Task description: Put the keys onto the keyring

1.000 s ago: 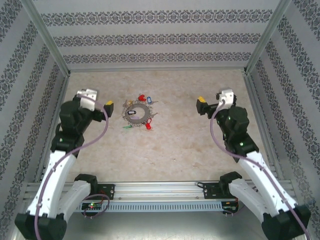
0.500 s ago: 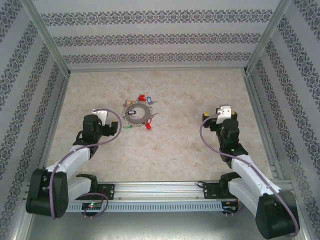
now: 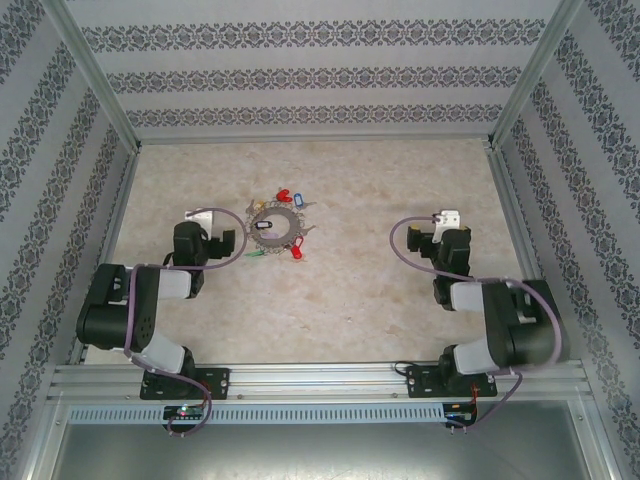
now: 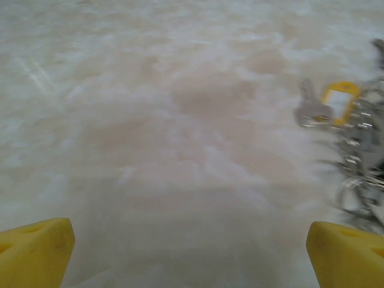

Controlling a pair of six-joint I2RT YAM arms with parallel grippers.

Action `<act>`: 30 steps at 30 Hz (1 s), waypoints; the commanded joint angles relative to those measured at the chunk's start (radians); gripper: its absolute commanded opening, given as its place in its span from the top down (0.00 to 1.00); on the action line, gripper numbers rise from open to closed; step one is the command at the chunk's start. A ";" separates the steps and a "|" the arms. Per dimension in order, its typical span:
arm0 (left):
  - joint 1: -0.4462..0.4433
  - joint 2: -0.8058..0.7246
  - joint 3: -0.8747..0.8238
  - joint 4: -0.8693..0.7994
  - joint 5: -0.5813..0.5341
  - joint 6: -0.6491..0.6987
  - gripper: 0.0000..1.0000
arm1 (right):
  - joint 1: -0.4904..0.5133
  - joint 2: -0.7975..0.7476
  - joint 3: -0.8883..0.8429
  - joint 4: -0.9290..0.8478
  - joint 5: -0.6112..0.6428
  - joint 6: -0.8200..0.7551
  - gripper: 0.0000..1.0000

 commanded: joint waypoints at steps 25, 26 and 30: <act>0.001 0.006 -0.026 0.151 -0.095 -0.064 0.00 | 0.020 0.028 0.066 0.040 -0.002 0.006 0.02; -0.001 0.005 -0.026 0.152 -0.097 -0.063 0.00 | 0.021 0.028 0.068 0.038 -0.008 0.005 0.02; -0.004 0.007 -0.017 0.136 -0.063 -0.045 0.00 | 0.015 0.030 0.078 0.022 -0.023 0.006 0.02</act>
